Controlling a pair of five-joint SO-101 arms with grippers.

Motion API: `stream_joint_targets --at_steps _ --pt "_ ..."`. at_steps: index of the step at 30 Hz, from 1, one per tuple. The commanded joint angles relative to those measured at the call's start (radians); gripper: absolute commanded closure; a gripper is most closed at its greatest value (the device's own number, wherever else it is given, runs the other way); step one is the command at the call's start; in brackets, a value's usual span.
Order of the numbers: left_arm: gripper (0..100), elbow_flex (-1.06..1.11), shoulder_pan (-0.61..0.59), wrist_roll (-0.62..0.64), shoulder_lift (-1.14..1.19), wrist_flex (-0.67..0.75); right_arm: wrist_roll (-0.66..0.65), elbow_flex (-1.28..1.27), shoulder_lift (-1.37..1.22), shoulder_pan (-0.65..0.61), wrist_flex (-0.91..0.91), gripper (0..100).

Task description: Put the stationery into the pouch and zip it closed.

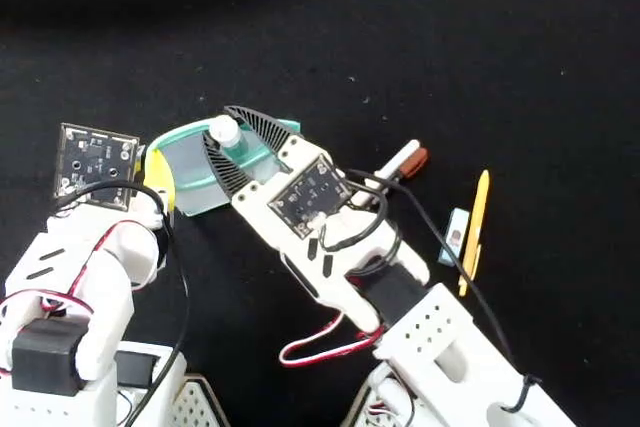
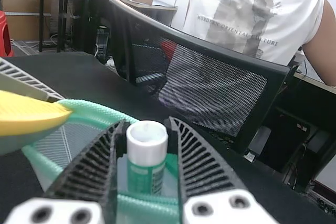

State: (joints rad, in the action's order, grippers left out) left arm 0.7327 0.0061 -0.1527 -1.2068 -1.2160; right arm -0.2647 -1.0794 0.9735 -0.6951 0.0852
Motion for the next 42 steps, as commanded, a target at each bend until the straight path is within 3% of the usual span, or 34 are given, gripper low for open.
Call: stream_joint_targets --at_steps 1,4,13,16,19,22,28,32,36,42 --pt "97 0.133 -0.002 -0.002 0.026 -0.008 0.0 0.024 0.028 0.02 0.117 85.2" --pt "97 0.133 -0.002 -0.002 0.026 -0.008 0.028 0.119 0.058 0.008 0.336 73.0" --pt "97 0.133 -0.007 -0.003 0.026 -0.006 0.057 0.486 0.22 0.011 0.727 75.4" --pt "97 0.133 -0.007 -0.003 0.026 -0.006 0.063 0.53 0.275 0.141 0.822 77.4" --pt "97 0.133 -0.008 -0.003 0.026 -0.006 0.063 0.472 0.275 0.331 0.911 89.9" --pt "97 0.133 -0.008 -0.003 0.026 -0.006 0.064 0.323 0.257 0.476 0.921 97.6" --pt "97 0.133 -0.004 -0.003 0.026 -0.006 0.064 0.012 0.156 0.649 0.749 82.2" --pt "97 0.133 -0.002 -0.003 0.026 -0.006 0.064 -0.102 0.019 0.68 0.563 82.5" --pt "97 0.133 -0.002 -0.003 0.026 -0.006 0.066 -0.077 -0.173 0.677 0.486 85.2" --pt "97 0.133 -0.004 -0.003 0.026 -0.006 0.187 0.174 -0.542 0.681 0.559 83.5"
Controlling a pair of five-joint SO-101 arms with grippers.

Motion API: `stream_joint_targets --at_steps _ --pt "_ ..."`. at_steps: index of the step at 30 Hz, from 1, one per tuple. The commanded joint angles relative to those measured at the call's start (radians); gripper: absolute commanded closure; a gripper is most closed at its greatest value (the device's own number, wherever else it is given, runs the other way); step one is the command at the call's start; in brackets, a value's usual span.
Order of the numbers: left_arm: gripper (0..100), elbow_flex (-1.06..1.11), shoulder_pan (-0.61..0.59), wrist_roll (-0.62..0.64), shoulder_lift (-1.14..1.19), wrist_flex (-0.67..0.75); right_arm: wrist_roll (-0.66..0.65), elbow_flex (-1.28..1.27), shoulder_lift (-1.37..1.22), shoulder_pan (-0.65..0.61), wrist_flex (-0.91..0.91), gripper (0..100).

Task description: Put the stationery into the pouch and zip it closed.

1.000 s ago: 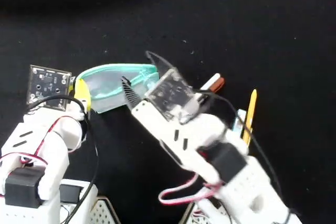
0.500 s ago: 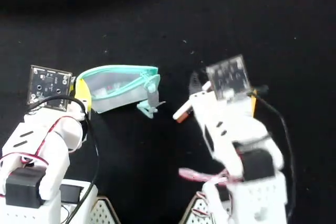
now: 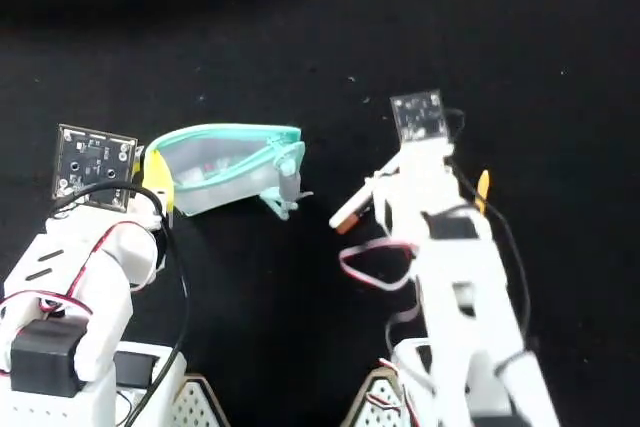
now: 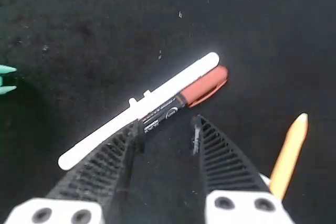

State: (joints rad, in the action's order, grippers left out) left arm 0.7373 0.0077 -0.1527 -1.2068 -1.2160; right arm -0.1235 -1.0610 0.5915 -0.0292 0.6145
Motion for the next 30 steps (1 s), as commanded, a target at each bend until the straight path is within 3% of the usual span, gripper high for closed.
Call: stream_joint_targets --at_steps 1,12,30 --pt "97 0.128 -0.007 -0.003 0.026 -0.006 0.055 0.199 -0.223 0.015 0.048 83.0" --pt "97 0.128 -0.007 -0.003 0.026 -0.006 0.078 0.501 -0.685 0.032 0.095 83.2" --pt "97 0.128 -0.01 -0.003 0.026 -0.006 0.072 0.679 -0.831 0.054 0.345 83.3"
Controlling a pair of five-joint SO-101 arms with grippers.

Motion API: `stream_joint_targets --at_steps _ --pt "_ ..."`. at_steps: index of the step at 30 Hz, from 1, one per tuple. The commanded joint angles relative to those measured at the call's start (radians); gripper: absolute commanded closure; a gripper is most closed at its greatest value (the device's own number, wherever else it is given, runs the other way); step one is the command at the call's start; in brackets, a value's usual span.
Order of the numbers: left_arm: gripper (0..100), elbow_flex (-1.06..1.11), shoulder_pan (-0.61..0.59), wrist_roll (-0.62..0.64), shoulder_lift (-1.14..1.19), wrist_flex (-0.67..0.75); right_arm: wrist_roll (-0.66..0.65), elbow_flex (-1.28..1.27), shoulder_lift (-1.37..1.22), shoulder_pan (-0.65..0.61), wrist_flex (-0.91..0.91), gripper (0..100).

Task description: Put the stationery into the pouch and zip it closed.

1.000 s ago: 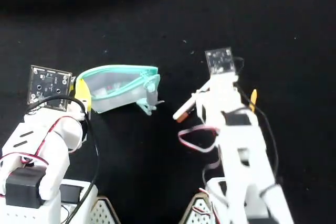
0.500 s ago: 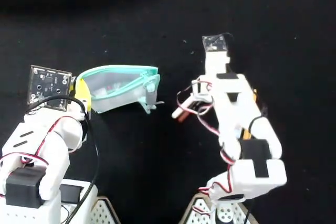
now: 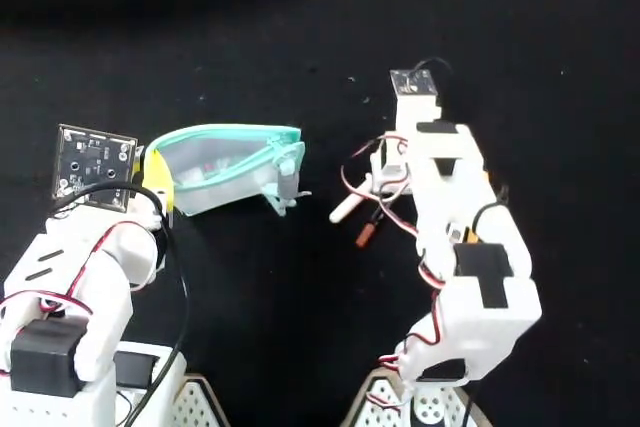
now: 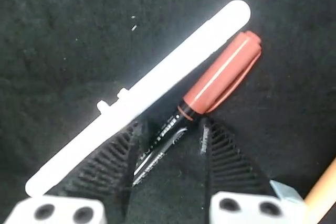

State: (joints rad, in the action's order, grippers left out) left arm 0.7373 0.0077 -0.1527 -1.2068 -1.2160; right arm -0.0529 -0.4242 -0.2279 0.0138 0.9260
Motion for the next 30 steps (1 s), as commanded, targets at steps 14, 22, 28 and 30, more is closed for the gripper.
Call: stream_joint_targets --at_steps 14,22,28,30 --pt "97 0.128 -0.01 -0.003 0.026 -0.006 -0.077 -0.168 0.248 0.011 0.103 98.6" --pt "97 0.128 -0.007 -0.003 0.026 -0.006 -0.193 -0.357 0.42 -0.02 0.124 93.8" --pt "97 0.128 -0.01 -0.003 0.026 -0.006 -0.229 -0.268 0.42 -0.023 0.17 83.0" --pt "97 0.128 -0.01 -0.003 0.026 -0.006 -0.227 -0.232 0.42 -0.023 0.166 85.8"
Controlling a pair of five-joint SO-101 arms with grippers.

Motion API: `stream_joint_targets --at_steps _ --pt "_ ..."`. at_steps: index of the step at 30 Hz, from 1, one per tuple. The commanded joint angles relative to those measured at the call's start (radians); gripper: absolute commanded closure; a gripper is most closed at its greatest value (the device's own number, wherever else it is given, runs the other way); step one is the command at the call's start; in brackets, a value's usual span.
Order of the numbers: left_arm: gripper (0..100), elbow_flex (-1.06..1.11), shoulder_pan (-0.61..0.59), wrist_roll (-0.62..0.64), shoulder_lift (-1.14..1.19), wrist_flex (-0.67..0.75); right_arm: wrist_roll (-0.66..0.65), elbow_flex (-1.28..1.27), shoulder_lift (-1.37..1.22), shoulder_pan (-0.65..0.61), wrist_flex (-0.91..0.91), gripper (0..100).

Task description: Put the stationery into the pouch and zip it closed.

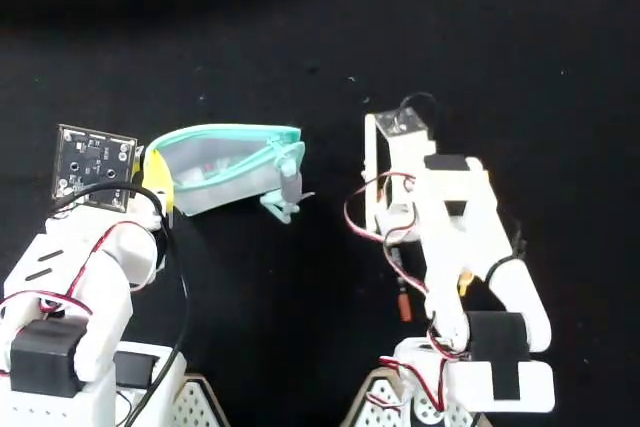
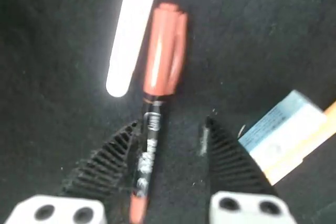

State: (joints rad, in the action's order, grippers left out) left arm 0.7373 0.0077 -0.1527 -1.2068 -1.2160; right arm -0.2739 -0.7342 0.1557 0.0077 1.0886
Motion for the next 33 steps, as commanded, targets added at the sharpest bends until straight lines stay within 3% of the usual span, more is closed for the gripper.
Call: stream_joint_targets --at_steps 1,9,16,33 --pt "97 0.128 -0.01 -0.003 0.026 -0.006 -0.006 0.094 0.036 -0.02 0.003 86.8" --pt "97 0.128 -0.01 -0.003 0.026 -0.006 -0.005 0.153 0.035 -0.11 0.003 87.5" --pt "97 0.128 -0.012 -0.003 0.026 -0.008 -0.005 0.154 0.01 -0.091 -0.04 87.7" --pt "97 0.128 -0.012 -0.003 0.026 -0.008 -0.014 0.433 -0.464 -0.029 -0.037 87.7"
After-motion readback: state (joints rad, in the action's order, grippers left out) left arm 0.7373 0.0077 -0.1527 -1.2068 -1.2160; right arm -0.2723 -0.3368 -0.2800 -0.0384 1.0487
